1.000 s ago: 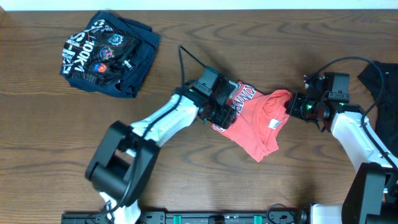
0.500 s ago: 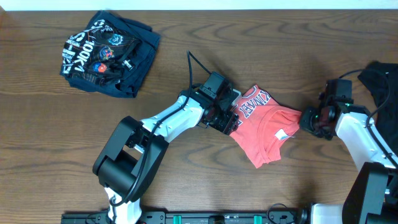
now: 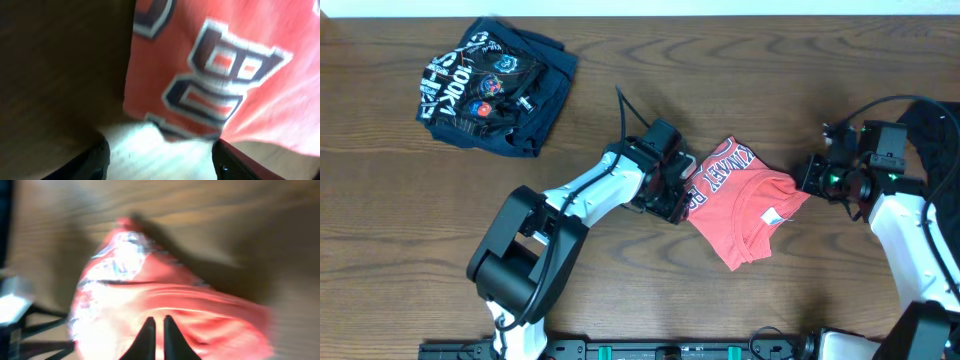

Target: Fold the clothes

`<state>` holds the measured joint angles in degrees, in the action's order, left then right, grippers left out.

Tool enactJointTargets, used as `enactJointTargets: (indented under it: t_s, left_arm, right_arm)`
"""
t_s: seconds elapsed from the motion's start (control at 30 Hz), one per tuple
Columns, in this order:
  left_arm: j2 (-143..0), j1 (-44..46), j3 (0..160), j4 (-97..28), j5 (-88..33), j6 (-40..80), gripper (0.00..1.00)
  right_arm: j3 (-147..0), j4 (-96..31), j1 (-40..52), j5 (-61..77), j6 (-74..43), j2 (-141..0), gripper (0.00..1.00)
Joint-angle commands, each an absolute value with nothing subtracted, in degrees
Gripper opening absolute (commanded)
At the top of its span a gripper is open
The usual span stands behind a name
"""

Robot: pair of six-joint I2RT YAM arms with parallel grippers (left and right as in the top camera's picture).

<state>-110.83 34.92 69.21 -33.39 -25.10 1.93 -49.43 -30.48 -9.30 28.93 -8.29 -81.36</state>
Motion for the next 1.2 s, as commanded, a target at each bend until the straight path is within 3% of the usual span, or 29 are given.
enactJointTargets:
  t_s: [0.0, 0.2, 0.37, 0.5, 0.67, 0.87, 1.0, 1.07, 1.17]
  left_arm:
    - [-106.13, 34.63, 68.93, -34.72, -25.34, 2.22, 0.67]
    - [-98.94, 34.61, 68.93, -32.40, -25.17, 0.91, 0.68]
    - [-98.06, 34.61, 68.90, -28.97, -23.44, -0.36, 0.71]
    - [-98.10, 34.63, 68.90, -28.03, -23.44, -0.36, 0.71]
    - [-98.13, 34.65, 68.79, -25.26, -23.33, -0.36, 0.71]
    - [-99.85, 35.92, 68.77, -22.72, -23.31, -0.23, 0.71]
    - [-104.18, 37.19, 68.69, -19.14, -23.33, -0.12, 0.70]
    - [-106.83, 37.71, 68.69, -17.45, -23.42, 0.62, 0.60]
    - [-109.62, 38.41, 68.69, -15.88, -26.02, 1.63, 0.37]
  right_arm:
    - [-50.00, -30.55, -5.65, 35.33, -4.62, -81.78, 0.04]
    - [-49.65, -31.27, 0.36, 18.24, -12.23, -88.99, 0.01]
    - [-49.65, -43.94, 0.36, 4.16, -26.65, -96.12, 0.01]
    - [-49.65, -43.68, -0.75, -8.62, -26.83, -99.50, 0.01]
    - [-50.15, -35.22, -0.84, -0.43, -15.35, -98.59, 0.01]
    - [-53.15, -35.70, -0.84, 9.63, -8.60, -91.22, 0.04]
    - [-53.93, -40.12, -0.84, 9.89, -13.26, -83.85, 0.04]
    - [-53.93, -43.29, -0.82, 11.57, -17.50, -80.93, 0.01]
    - [-53.89, -48.58, -0.71, 14.13, -21.37, -79.07, 0.01]
